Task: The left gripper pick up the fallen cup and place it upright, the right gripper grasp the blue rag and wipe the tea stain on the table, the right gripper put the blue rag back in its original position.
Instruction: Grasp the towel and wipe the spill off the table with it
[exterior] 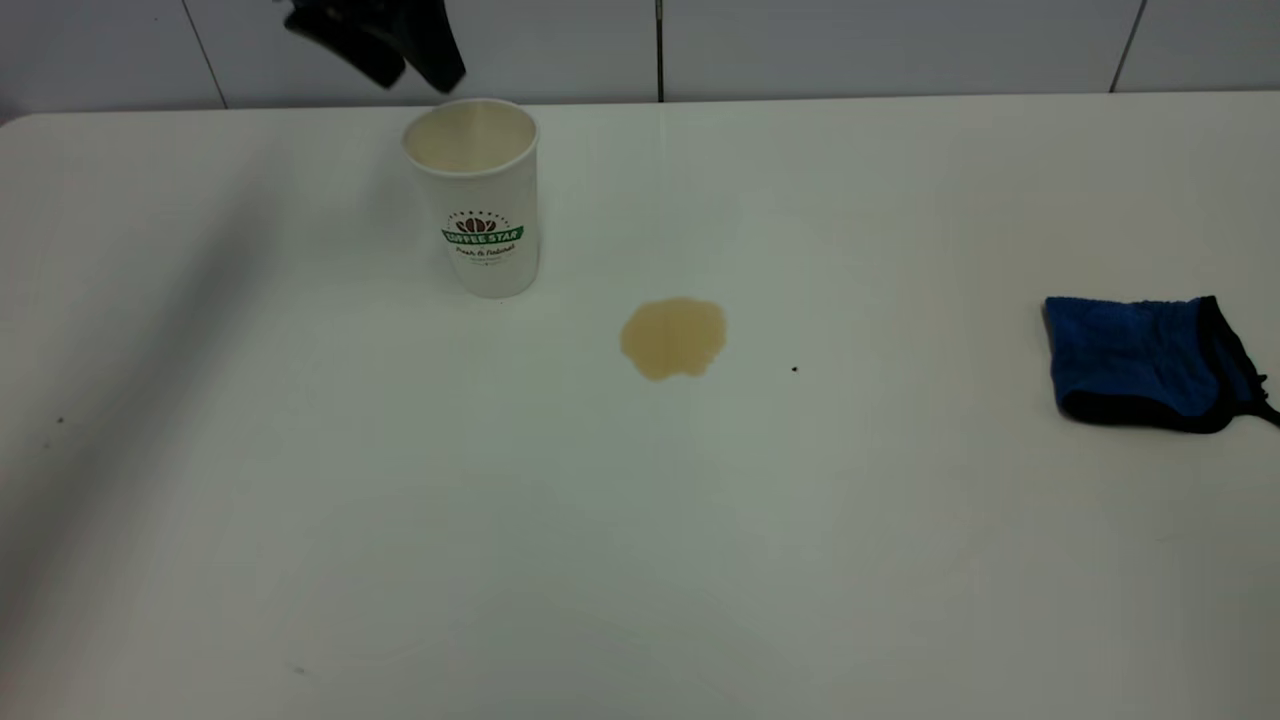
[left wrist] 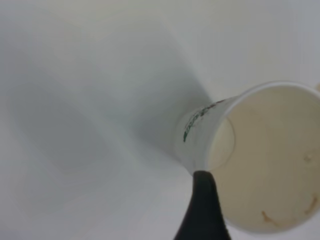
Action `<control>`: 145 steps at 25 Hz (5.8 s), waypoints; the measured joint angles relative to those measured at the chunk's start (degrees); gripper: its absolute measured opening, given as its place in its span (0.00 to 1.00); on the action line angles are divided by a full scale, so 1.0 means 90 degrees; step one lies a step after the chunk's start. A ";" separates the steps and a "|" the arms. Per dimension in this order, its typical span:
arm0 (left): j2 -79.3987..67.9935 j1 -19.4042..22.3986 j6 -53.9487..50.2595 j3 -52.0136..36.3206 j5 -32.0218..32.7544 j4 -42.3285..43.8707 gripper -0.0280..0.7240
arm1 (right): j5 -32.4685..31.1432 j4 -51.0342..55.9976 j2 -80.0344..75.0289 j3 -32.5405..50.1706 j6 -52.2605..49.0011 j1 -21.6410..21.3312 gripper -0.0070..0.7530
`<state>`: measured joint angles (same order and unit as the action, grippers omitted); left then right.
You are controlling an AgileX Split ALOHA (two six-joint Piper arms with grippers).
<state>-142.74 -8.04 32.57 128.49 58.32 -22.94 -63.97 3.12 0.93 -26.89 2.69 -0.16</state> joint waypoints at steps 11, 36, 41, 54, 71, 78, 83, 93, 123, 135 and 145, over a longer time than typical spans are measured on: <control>0.1542 0.0027 -0.1857 0.0043 0.0956 0.1601 0.75 | 0.0000 0.0000 0.0000 0.0000 0.0000 0.0000 0.32; 0.8217 0.0060 -0.3924 -0.7869 0.0956 0.3227 0.66 | 0.0000 0.0000 0.0000 0.0000 0.0000 0.0000 0.32; 0.9698 0.0355 -0.3964 -0.9472 0.0641 0.3128 0.66 | 0.0000 0.0000 0.0000 0.0000 0.0000 0.0000 0.32; 1.3266 0.0684 -0.3965 -1.1061 0.0458 0.3089 0.66 | 0.0000 0.0000 0.0000 0.0000 0.0000 0.0000 0.32; 1.5542 0.0684 -0.4154 -1.1174 0.0644 0.3087 0.66 | 0.0000 0.0000 0.0000 0.0000 0.0000 0.0000 0.32; 1.5826 0.0684 -0.4154 -1.1176 0.0651 0.3087 0.66 | 0.0000 0.0000 0.0000 0.0000 0.0000 0.0000 0.32; 1.5974 0.0684 -0.4148 -1.1176 0.0668 0.3087 0.66 | 0.0000 0.0000 0.0000 0.0000 0.0000 0.0000 0.32; 1.5974 0.0684 -0.4148 -1.1176 0.0668 0.3087 0.66 | 0.0000 0.0000 0.0000 0.0000 0.0000 0.0000 0.32; 1.5974 0.0684 -0.4138 -1.1176 0.0668 0.3087 0.66 | 0.0452 -0.0781 -0.1855 -0.0929 -0.0159 0.0000 0.36; 1.5974 0.0684 -0.4138 -1.1176 0.0673 0.3087 0.66 | 0.1190 -0.1166 -0.7682 -0.3263 -0.0671 0.0000 0.96; 1.5974 0.0684 -0.4138 -1.1176 0.0673 0.3087 0.66 | 0.2359 -0.0579 -1.1808 -0.4538 -0.0954 0.0000 0.97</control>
<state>1.02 -1.88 -4.67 27.90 64.37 4.85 -42.74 -2.09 -105.34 -67.73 -5.89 -0.16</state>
